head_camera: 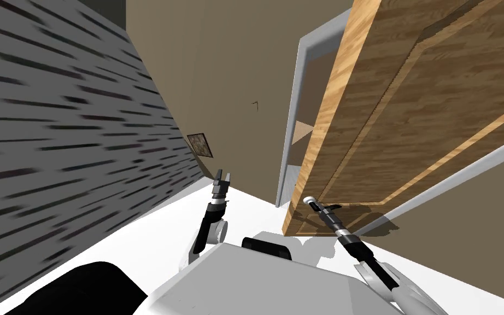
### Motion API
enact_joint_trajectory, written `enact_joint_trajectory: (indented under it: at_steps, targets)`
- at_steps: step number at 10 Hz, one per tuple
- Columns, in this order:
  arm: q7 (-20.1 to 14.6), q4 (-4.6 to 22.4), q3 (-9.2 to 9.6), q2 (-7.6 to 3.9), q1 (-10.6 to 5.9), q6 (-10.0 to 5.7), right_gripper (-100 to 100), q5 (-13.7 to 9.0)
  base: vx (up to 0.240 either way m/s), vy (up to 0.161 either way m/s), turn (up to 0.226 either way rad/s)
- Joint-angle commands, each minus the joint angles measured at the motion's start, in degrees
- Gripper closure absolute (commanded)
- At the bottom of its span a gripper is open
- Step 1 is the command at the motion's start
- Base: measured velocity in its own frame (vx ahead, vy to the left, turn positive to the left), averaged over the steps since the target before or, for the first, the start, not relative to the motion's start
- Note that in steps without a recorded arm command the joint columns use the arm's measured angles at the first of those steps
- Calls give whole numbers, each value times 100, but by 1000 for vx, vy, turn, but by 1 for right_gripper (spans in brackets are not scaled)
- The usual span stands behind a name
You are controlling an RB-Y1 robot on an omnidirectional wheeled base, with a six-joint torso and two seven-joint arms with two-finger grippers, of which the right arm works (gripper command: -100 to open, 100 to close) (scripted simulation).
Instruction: Pull the door open
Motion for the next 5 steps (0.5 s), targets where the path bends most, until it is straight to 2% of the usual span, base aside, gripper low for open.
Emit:
enact_joint_trajectory:
  at_steps: [1, 2, 3, 5]
  targets:
    - [-56, 164, 35, -46, -50, -170, 100, 26, -162, -92, 56]
    - [-90, 163, 56, -77, -20, -227, 100, 41, -111, -36, 28]
    - [-77, 34, 58, -43, 49, -105, 100, 37, -52, -15, -2]
    - [-136, 123, 82, -112, 126, -313, 100, 49, -159, -106, 206]
